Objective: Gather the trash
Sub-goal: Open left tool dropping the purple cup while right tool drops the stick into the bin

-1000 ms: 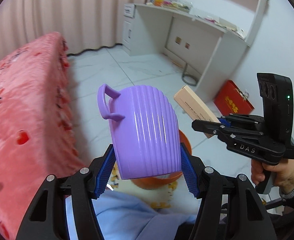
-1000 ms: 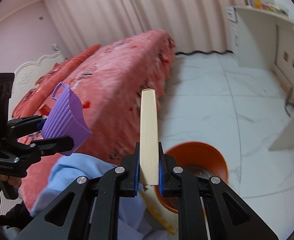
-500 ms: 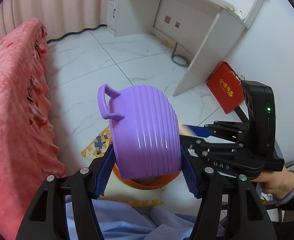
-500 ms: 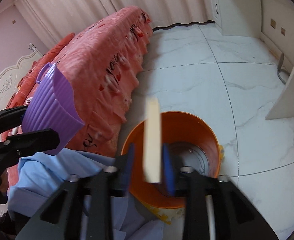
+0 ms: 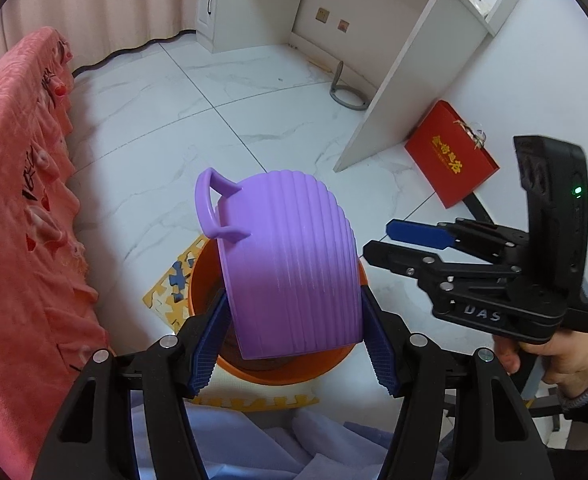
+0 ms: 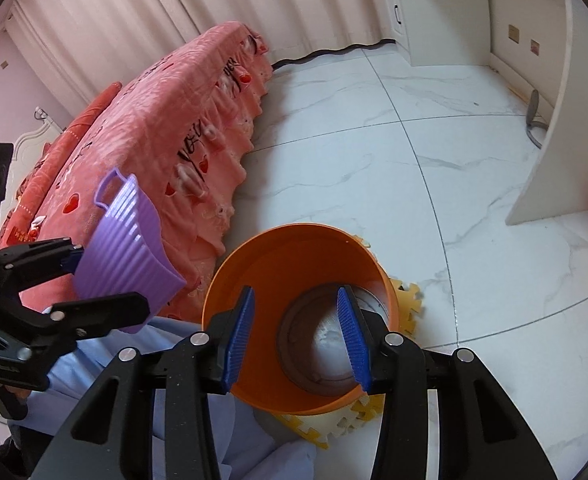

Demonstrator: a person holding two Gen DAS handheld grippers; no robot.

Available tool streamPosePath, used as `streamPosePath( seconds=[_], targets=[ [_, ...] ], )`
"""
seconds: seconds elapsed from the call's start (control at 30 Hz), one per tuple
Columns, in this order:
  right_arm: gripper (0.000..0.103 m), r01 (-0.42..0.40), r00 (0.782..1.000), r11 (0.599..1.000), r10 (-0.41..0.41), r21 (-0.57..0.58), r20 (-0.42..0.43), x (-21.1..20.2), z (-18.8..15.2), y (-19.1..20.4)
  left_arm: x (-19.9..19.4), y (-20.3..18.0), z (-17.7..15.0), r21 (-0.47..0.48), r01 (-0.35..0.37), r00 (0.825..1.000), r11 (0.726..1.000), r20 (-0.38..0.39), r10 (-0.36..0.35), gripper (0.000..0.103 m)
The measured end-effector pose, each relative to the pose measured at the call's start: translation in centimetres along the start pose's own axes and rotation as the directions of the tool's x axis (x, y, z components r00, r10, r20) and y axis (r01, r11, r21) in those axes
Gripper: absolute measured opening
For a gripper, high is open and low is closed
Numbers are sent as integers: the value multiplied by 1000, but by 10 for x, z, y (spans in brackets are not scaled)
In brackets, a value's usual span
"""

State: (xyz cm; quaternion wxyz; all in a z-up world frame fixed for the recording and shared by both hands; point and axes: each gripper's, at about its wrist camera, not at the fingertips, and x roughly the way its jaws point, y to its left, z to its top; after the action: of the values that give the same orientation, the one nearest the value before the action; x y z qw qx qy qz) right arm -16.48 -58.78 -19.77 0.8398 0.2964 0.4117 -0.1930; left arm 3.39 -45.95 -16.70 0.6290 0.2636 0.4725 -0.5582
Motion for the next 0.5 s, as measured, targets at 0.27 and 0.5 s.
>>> streamPosePath(
  seconds=[0.27,0.5],
  targets=[
    [44,-3,1000,1000,3,2,4,0,2,1,7,0,4,-1,-30,1000,1000,0,30,78],
    [44,-19,1000,1000,19,-13,8,-5,5,11,1,1,1,-11,-41,999,999,5,41,79]
  ],
)
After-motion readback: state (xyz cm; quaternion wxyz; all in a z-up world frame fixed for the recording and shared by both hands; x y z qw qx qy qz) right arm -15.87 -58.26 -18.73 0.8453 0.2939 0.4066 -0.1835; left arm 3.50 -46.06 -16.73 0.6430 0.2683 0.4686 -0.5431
